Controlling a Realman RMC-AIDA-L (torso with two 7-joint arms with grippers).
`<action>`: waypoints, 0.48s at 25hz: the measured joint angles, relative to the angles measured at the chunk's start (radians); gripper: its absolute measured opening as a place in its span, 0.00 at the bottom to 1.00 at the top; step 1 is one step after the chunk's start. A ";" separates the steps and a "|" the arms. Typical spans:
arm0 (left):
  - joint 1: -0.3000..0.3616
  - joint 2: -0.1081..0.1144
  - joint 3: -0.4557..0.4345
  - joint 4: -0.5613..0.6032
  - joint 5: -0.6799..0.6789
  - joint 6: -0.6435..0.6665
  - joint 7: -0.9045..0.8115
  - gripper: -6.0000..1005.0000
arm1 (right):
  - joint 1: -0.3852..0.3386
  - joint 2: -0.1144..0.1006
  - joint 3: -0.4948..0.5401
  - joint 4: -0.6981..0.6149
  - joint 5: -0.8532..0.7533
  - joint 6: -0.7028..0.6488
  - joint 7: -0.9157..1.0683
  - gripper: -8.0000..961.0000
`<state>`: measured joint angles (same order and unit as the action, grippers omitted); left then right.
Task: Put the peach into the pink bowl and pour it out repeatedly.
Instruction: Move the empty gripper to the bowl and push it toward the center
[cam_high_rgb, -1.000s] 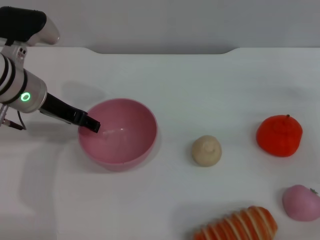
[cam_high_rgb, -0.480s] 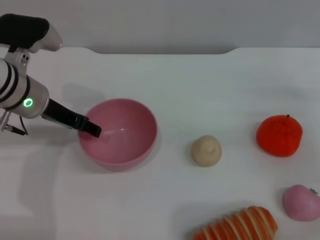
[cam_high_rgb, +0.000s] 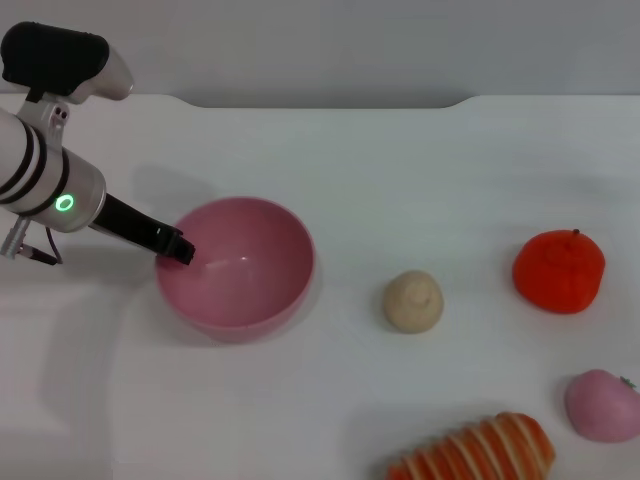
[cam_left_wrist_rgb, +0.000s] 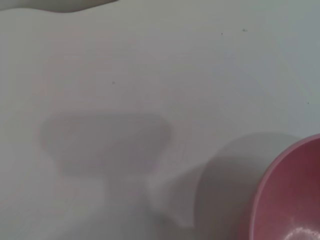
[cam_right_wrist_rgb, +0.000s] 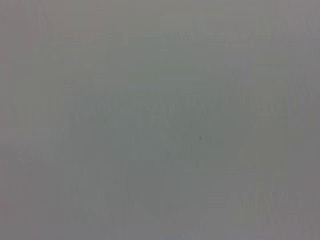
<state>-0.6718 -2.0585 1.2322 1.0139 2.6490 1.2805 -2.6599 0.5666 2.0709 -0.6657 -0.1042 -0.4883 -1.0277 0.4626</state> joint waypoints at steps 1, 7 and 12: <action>0.000 0.000 0.000 0.000 0.000 0.000 0.000 0.59 | 0.000 0.000 0.000 0.000 0.000 0.000 0.000 0.53; 0.000 0.000 0.001 0.003 0.000 0.000 0.000 0.39 | -0.001 0.001 0.000 0.000 0.001 0.000 0.000 0.53; 0.002 0.001 0.000 0.004 0.001 -0.001 0.000 0.18 | -0.002 0.001 0.000 0.000 -0.001 0.000 0.009 0.53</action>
<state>-0.6703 -2.0578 1.2324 1.0177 2.6496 1.2798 -2.6599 0.5641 2.0723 -0.6657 -0.1042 -0.4895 -1.0277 0.4720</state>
